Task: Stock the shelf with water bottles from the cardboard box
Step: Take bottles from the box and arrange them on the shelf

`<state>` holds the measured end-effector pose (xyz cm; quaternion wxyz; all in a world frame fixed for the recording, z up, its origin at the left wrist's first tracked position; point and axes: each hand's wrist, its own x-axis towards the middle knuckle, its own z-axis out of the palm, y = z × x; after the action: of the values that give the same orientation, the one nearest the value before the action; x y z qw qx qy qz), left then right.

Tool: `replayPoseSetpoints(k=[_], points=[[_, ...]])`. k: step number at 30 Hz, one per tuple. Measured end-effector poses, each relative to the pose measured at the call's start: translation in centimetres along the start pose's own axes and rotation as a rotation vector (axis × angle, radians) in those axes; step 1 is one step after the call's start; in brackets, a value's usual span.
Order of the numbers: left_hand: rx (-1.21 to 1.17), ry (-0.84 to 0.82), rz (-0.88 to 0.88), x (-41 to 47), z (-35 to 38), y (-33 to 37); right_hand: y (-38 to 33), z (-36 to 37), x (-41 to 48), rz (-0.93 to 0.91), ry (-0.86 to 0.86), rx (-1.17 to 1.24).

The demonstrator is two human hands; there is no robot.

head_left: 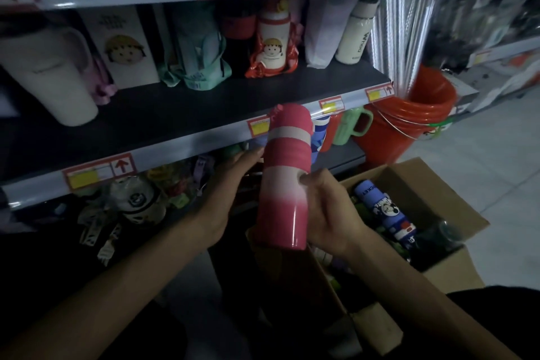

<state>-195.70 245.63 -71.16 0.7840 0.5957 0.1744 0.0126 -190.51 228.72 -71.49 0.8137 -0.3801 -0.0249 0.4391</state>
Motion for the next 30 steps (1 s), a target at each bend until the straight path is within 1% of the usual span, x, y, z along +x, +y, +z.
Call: replayPoseSetpoints(k=[2,5,7,10,12,14,19,22,26,30], points=[[0.045,0.025,0.041,-0.5,-1.0,0.4,0.1,0.5,0.3,-0.005,-0.038,-0.049],[0.181,0.124,0.155,-0.5,-1.4,1.4,0.7,1.0,1.0,-0.056,-0.025,-0.183],[0.235,0.163,0.238,-0.9,-1.8,1.7,1.2,1.4,1.5,-0.136,0.05,-0.324],[0.37,0.111,0.345,-2.0,-2.7,1.5,2.1,2.1,2.1,-0.28,0.226,-0.638],[0.416,0.087,0.371,-2.6,-3.3,1.3,2.8,2.9,2.5,-0.366,0.294,-0.804],[0.361,0.092,0.359,-2.9,-3.9,1.3,3.4,3.9,2.8,-0.44,0.303,-0.873],[0.153,0.194,0.34,-4.2,-5.9,2.4,5.0,6.9,2.9,-0.483,0.147,-1.01],[0.029,0.225,0.306,-4.9,-8.0,3.0,5.7,7.9,3.7,-0.492,0.09,-0.997],[-0.065,0.289,0.265,-5.5,-10.8,3.4,6.8,9.2,5.0,-0.535,0.002,-0.986],[-0.174,0.352,0.294,-6.0,-12.8,3.8,8.4,11.7,6.7,-0.52,-0.006,-0.998]])
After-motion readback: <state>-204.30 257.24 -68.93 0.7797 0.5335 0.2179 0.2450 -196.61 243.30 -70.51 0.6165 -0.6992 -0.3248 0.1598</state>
